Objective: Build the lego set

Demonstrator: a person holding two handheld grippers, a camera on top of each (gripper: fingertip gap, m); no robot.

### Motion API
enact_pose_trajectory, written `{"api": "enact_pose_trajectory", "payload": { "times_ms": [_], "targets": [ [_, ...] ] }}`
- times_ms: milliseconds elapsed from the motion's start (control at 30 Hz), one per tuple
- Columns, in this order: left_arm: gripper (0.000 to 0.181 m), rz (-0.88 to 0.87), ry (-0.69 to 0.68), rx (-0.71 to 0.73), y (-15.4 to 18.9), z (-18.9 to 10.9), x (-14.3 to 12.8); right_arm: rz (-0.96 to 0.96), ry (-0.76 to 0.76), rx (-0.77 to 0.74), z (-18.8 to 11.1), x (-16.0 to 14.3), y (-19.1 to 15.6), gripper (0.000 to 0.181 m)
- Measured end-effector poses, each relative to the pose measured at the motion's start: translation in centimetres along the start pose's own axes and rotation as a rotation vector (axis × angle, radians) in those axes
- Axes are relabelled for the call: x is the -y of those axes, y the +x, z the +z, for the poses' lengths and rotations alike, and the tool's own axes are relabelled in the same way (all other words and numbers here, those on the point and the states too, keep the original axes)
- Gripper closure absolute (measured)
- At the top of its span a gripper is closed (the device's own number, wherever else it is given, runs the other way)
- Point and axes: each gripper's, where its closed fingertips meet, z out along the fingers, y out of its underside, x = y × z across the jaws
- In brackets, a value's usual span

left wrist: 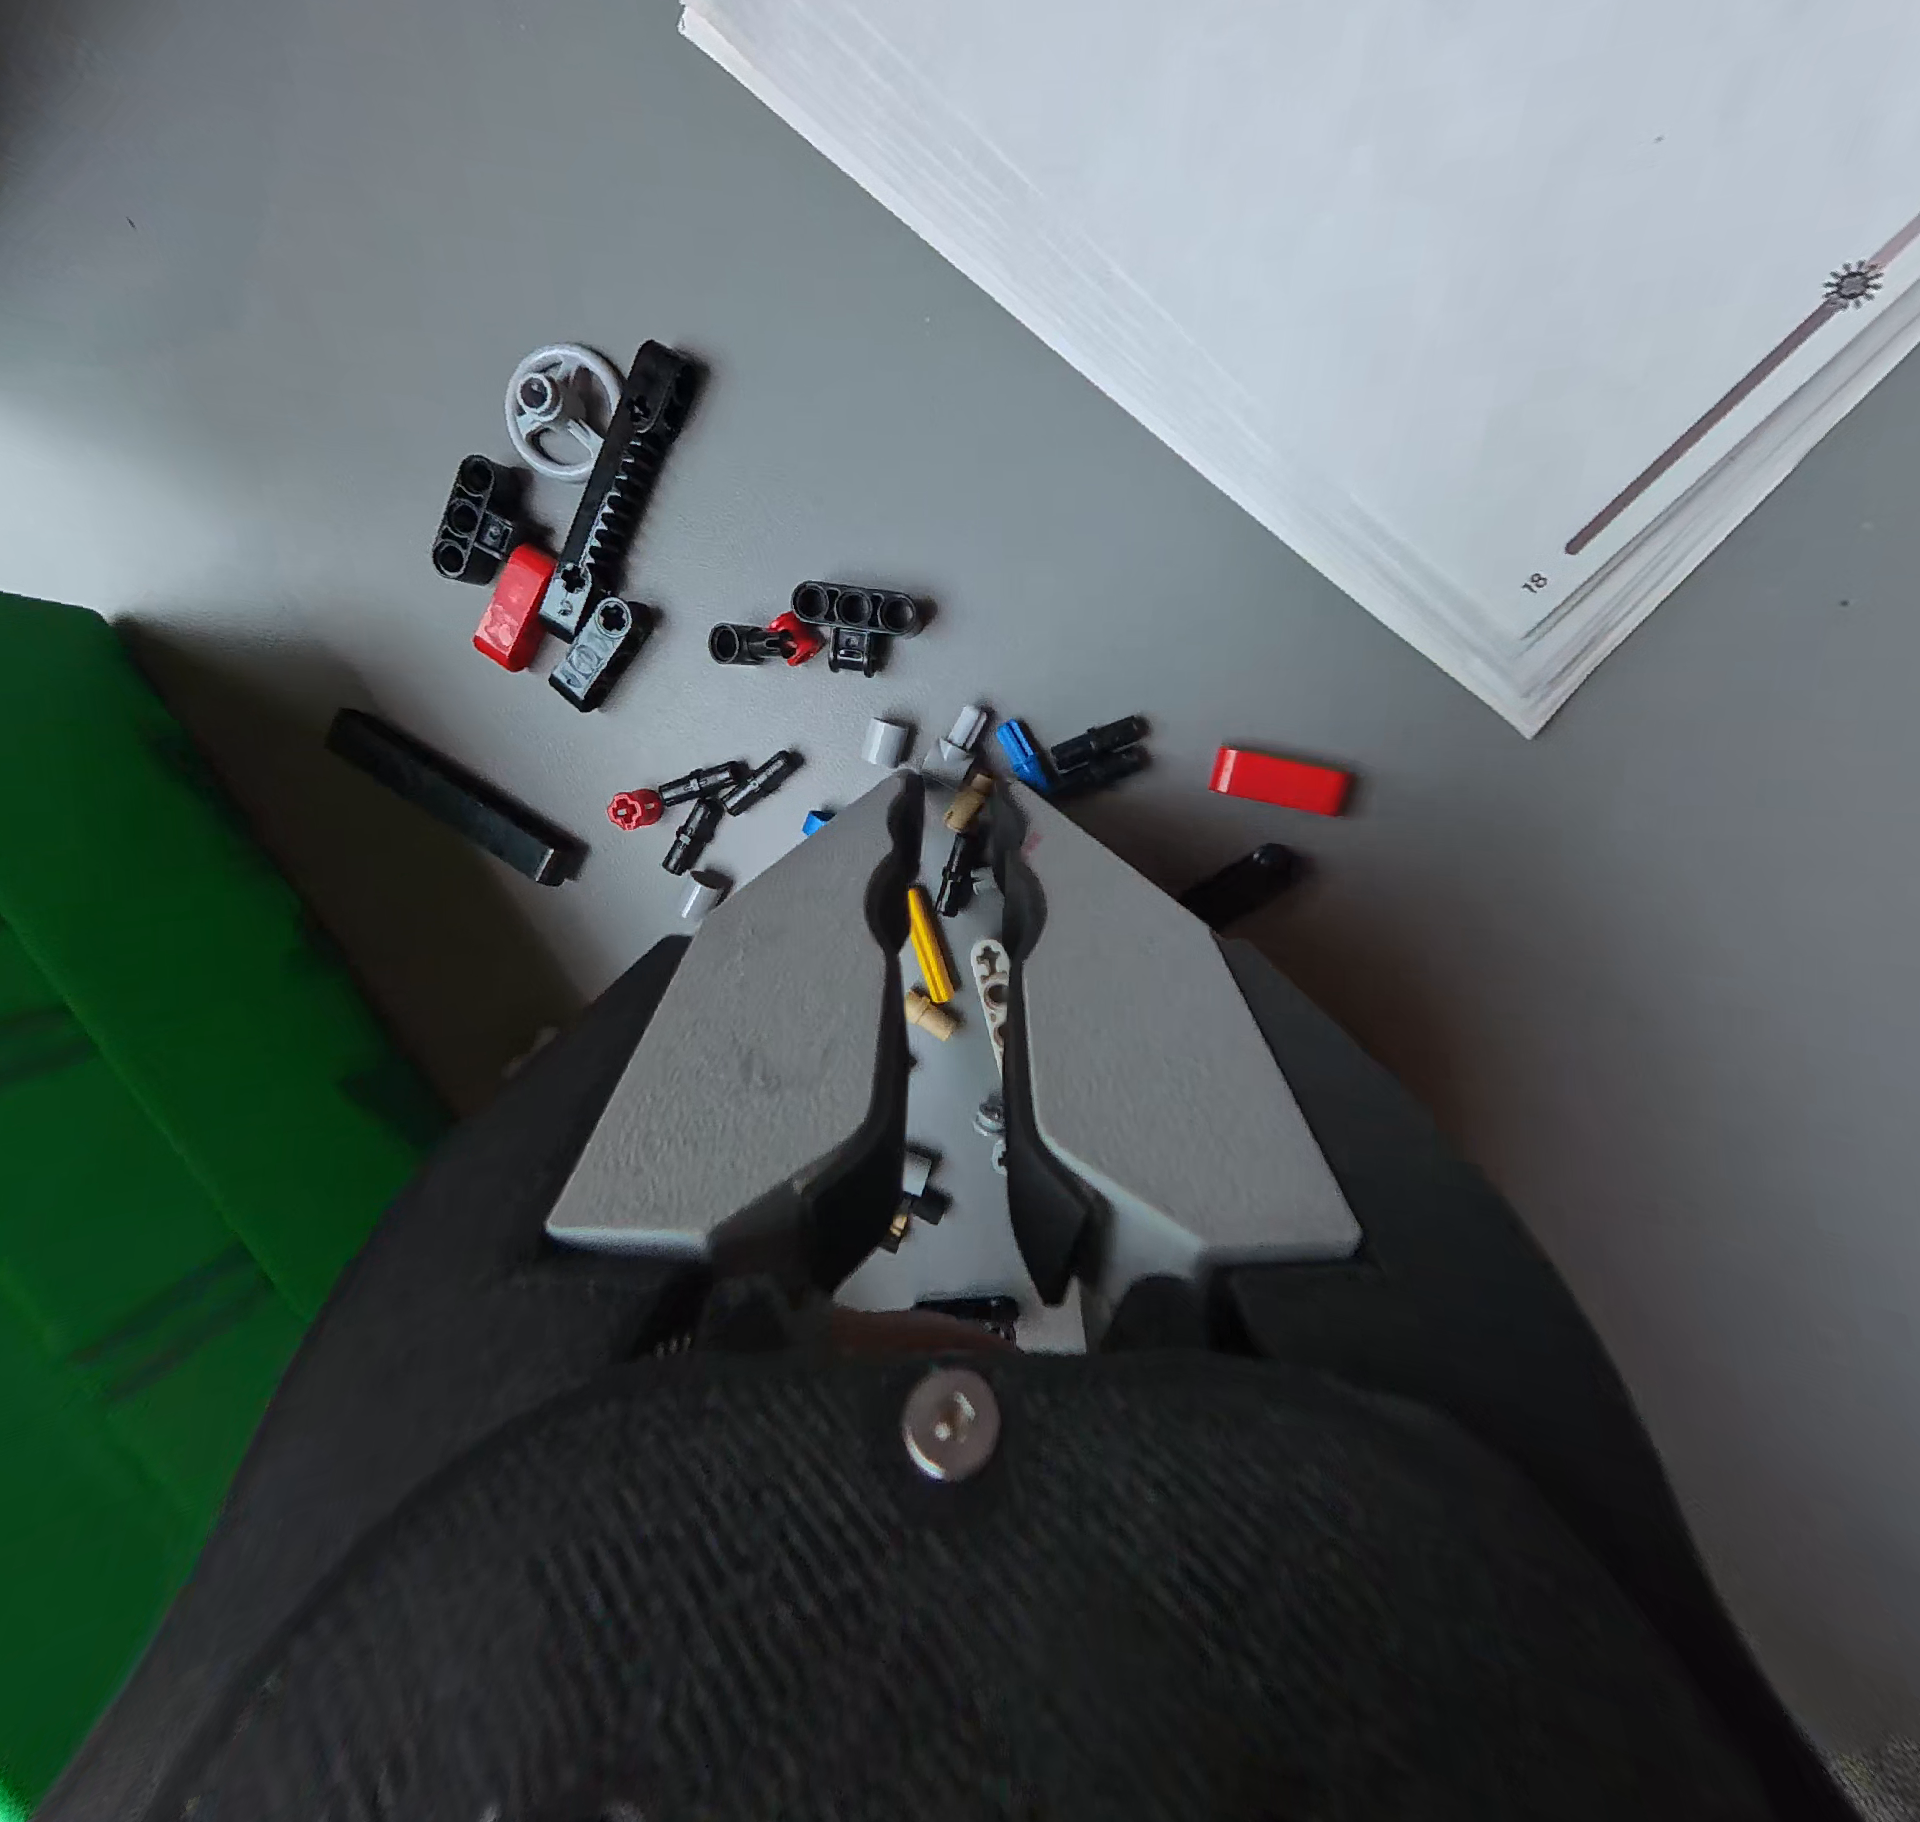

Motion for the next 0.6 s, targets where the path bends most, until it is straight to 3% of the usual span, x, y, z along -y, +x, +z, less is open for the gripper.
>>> {"api": "enact_pose_trajectory", "payload": {
  "times_ms": [367,600],
  "targets": [
    [0.177,0.016,-0.008,-0.017,0.1,-0.3,-0.6,-0.005,0.0,-0.001,0.0,0.0,-0.1,0.16],
    [0.177,0.068,0.059,-0.04,1.5,-2.4,-0.5,-0.008,-0.003,0.0,0.0,-0.1,-0.1,0.16]
  ]
}}
